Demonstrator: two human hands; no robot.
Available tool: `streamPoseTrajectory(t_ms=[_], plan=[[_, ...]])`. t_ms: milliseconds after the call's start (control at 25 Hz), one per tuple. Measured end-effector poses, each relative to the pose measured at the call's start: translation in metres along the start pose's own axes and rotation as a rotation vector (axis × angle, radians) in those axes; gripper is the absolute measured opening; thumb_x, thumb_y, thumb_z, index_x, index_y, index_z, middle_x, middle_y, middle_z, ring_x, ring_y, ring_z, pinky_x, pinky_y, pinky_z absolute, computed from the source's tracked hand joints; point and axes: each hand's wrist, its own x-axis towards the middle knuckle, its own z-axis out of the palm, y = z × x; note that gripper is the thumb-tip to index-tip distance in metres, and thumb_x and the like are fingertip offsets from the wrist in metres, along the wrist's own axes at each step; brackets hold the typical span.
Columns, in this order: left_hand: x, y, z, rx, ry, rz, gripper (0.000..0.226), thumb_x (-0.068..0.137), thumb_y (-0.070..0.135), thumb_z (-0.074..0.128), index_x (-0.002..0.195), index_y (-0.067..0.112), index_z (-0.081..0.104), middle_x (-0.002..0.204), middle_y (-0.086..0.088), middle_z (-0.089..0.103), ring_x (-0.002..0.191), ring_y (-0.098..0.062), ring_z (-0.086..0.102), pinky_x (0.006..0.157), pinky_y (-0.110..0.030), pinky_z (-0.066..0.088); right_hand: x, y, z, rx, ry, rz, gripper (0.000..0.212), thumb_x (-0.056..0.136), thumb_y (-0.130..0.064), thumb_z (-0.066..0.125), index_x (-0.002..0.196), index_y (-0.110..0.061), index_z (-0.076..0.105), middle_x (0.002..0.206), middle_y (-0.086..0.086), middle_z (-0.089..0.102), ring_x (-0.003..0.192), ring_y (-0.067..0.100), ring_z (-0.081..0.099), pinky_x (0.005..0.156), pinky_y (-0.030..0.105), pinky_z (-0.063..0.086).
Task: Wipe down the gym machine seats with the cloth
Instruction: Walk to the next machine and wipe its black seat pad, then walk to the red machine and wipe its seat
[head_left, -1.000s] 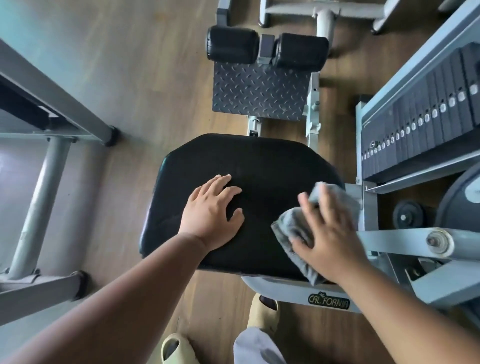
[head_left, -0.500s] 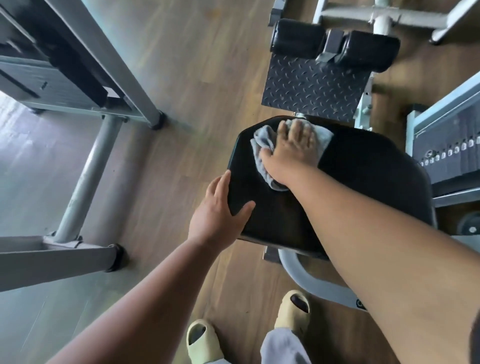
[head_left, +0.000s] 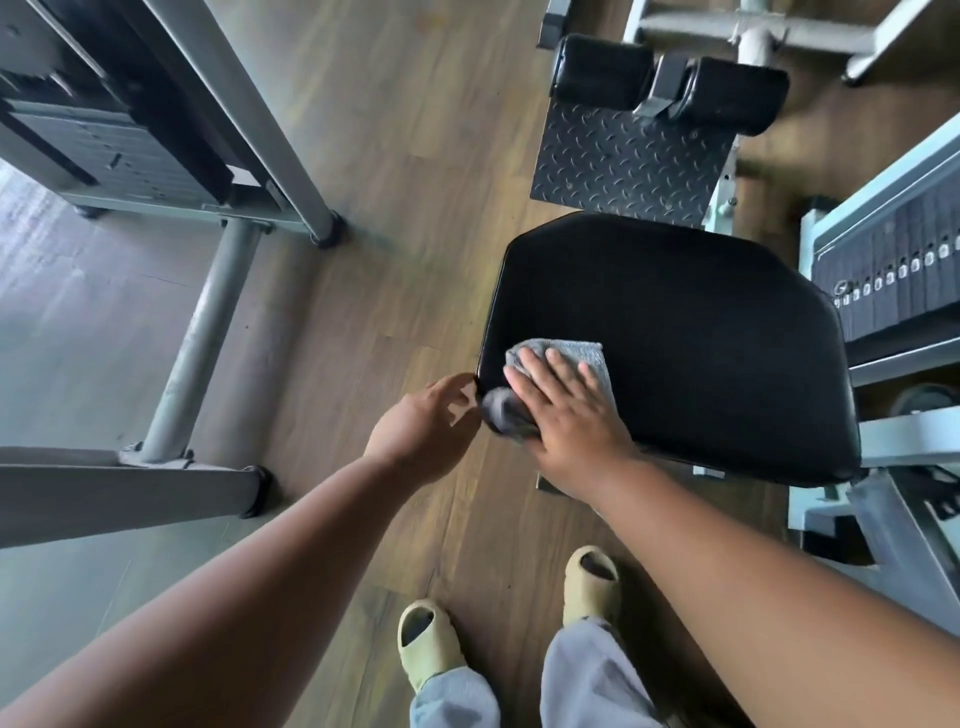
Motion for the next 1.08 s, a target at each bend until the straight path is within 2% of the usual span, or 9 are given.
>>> streamPoseTrajectory(t_ms=[120, 200, 280, 320, 440, 560, 720, 920, 1080], plan=[[-0.034, -0.004, -0.015, 0.113, -0.046, 0.024, 0.035, 0.098, 0.048, 0.048, 0.132, 0.038, 0.055, 0.123, 0.011, 0.067, 0.099, -0.009, 0.067, 0.083, -0.032, 0.057, -0.035, 0.015, -0.013, 0.157, -0.044, 0.035, 0.068, 0.092, -0.025, 0.042, 0.157, -0.023, 0.021, 0.165, -0.001, 0.013, 0.153, 0.02, 0.007, 0.121, 0.03, -0.002], [-0.062, 0.0, -0.029, 0.189, -0.035, 0.032, 0.035, 0.098, 0.048, 0.048, 0.13, 0.037, 0.057, 0.122, 0.011, 0.066, 0.1, -0.01, 0.066, 0.082, -0.031, 0.056, -0.05, 0.017, -0.033, 0.322, -0.093, 0.102, 0.064, 0.096, -0.019, 0.046, 0.156, -0.023, 0.026, 0.164, -0.005, 0.019, 0.151, 0.015, 0.014, 0.119, 0.027, 0.013], [-0.098, 0.007, -0.042, 0.253, 0.007, 0.032, 0.036, 0.098, 0.05, 0.047, 0.13, 0.038, 0.056, 0.122, 0.012, 0.066, 0.101, -0.011, 0.066, 0.081, -0.028, 0.054, -0.061, 0.006, -0.059, 0.37, -0.125, 0.1, 0.059, 0.094, -0.02, 0.048, 0.151, -0.025, 0.034, 0.157, -0.008, 0.032, 0.143, 0.016, 0.031, 0.112, 0.033, 0.032], [-0.117, 0.011, -0.047, 0.273, 0.032, 0.021, 0.037, 0.097, 0.051, 0.047, 0.13, 0.037, 0.056, 0.121, 0.012, 0.066, 0.101, -0.013, 0.066, 0.08, -0.028, 0.054, -0.065, -0.003, -0.072, 0.355, -0.144, 0.062, 0.056, 0.094, -0.023, 0.048, 0.148, -0.027, 0.038, 0.152, -0.008, 0.039, 0.137, 0.017, 0.038, 0.107, 0.035, 0.037], [-0.178, 0.02, -0.059, 0.275, 0.126, -0.061, 0.038, 0.095, 0.052, 0.047, 0.127, 0.036, 0.058, 0.12, 0.011, 0.067, 0.102, -0.018, 0.067, 0.082, -0.032, 0.054, -0.075, -0.047, -0.111, 0.282, -0.229, -0.136, 0.045, 0.091, -0.033, 0.049, 0.136, -0.03, 0.047, 0.132, -0.006, 0.053, 0.119, 0.019, 0.051, 0.097, 0.038, 0.044], [-0.246, 0.018, -0.07, 0.257, 0.217, -0.19, 0.039, 0.095, 0.051, 0.046, 0.127, 0.033, 0.059, 0.122, 0.008, 0.067, 0.104, -0.021, 0.066, 0.082, -0.032, 0.054, -0.088, -0.104, -0.139, 0.179, -0.277, -0.367, 0.04, 0.084, -0.042, 0.047, 0.122, -0.033, 0.051, 0.116, -0.005, 0.058, 0.109, 0.019, 0.055, 0.092, 0.042, 0.048], [-0.358, -0.004, -0.084, 0.204, 0.355, -0.43, 0.038, 0.096, 0.05, 0.048, 0.127, 0.032, 0.06, 0.123, 0.005, 0.066, 0.105, -0.024, 0.065, 0.082, -0.033, 0.053, -0.124, -0.196, -0.151, 0.031, -0.318, -0.648, 0.029, 0.079, -0.039, 0.049, 0.106, -0.03, 0.052, 0.103, -0.005, 0.06, 0.101, 0.022, 0.057, 0.084, 0.039, 0.048], [-0.527, -0.043, -0.075, 0.112, 0.501, -0.713, 0.041, 0.094, 0.052, 0.049, 0.13, 0.034, 0.058, 0.123, 0.008, 0.065, 0.112, -0.02, 0.063, 0.089, -0.031, 0.051, -0.207, -0.32, -0.129, -0.03, -0.42, -0.905, 0.03, 0.071, -0.045, 0.042, 0.095, -0.03, 0.05, 0.09, -0.006, 0.065, 0.083, 0.02, 0.065, 0.073, 0.037, 0.055], [-0.671, -0.064, -0.044, 0.06, 0.556, -0.89, 0.039, 0.094, 0.053, 0.048, 0.129, 0.036, 0.057, 0.125, 0.013, 0.064, 0.115, -0.013, 0.06, 0.089, -0.027, 0.047, -0.298, -0.417, -0.093, -0.094, -0.445, -1.093, 0.031, 0.072, -0.047, 0.047, 0.097, -0.028, 0.052, 0.095, -0.005, 0.063, 0.088, 0.02, 0.064, 0.077, 0.036, 0.053]])
